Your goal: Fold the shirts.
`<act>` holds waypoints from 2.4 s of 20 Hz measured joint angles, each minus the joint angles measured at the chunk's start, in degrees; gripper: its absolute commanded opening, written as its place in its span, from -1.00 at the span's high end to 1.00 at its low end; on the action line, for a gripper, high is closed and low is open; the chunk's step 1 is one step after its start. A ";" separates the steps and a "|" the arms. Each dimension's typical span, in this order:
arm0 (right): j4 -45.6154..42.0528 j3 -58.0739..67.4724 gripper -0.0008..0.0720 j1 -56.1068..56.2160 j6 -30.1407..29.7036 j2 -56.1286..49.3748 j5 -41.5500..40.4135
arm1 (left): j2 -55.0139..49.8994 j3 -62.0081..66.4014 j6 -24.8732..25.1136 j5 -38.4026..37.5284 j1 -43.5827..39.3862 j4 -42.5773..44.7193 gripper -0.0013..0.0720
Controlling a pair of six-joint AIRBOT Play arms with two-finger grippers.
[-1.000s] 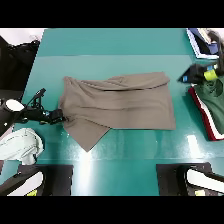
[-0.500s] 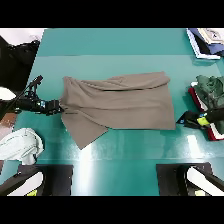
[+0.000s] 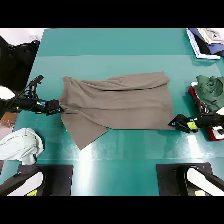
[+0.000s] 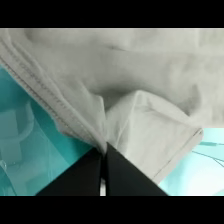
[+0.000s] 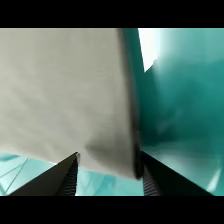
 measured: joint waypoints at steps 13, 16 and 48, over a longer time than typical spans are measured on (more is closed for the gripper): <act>0.24 23.19 0.91 7.34 2.01 11.37 -1.86 | 3.61 26.29 -0.02 -4.83 -0.02 -0.02 0.88; 0.31 35.15 0.91 7.50 3.45 15.43 -4.22 | 6.58 41.92 -0.04 -5.35 -0.02 -0.09 0.88; -15.19 53.51 0.91 10.08 17.14 -20.81 21.73 | -10.49 34.16 1.05 -5.11 -0.04 -0.26 0.88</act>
